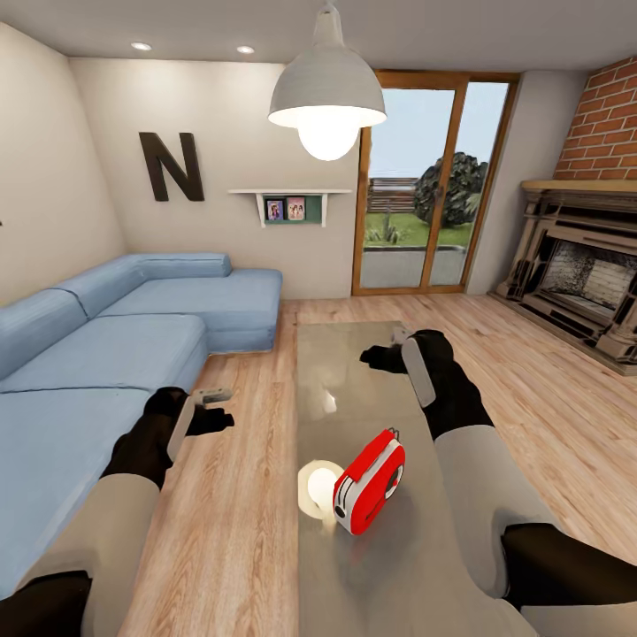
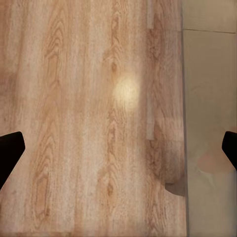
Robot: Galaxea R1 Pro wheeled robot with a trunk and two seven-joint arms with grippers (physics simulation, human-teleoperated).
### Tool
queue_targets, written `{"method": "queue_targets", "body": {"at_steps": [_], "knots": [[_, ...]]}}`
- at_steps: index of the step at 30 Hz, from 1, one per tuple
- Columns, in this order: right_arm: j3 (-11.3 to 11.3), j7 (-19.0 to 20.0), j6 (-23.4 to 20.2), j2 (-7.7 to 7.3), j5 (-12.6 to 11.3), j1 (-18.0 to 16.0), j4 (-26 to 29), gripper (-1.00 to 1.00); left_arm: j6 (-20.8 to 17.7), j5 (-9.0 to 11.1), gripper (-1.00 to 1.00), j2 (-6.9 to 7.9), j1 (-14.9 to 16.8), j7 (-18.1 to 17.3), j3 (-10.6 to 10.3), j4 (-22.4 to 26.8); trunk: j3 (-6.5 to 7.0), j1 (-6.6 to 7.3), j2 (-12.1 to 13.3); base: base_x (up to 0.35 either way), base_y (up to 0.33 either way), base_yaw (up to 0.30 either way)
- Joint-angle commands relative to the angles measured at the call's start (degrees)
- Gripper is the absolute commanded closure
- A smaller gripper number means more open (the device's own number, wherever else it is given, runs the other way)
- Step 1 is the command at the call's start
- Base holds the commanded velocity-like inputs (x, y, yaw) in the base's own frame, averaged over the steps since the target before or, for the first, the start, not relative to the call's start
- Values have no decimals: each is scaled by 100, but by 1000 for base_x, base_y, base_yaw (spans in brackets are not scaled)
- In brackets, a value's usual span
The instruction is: Turn on the radio receiver that's on the table in the living room.
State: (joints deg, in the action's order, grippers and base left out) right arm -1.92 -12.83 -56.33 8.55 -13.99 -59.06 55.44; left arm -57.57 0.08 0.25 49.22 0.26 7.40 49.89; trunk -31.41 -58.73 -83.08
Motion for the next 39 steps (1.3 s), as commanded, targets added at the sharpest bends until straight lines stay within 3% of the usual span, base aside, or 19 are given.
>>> {"method": "queue_targets", "body": {"at_steps": [1,20,28,39], "knots": [[-2,0,3,-1,-12,0,1,-100,0,0,-100,4,0,0,-1,1,0,0,0,0,0,0],[36,-3,3,-89,2,3,102,-100,7,-1,-100,57,0,0,2,3,0,0,0,0,0,0],[813,0,-5,-191,10,8,393,-100,6,0,-100,97,0,0,-2,3,0,0,0,0,0,0],[901,0,-1,-204,10,7,408,-100,9,0,-100,114,0,0,-2,3,0,0,0,0,0,0]]}}
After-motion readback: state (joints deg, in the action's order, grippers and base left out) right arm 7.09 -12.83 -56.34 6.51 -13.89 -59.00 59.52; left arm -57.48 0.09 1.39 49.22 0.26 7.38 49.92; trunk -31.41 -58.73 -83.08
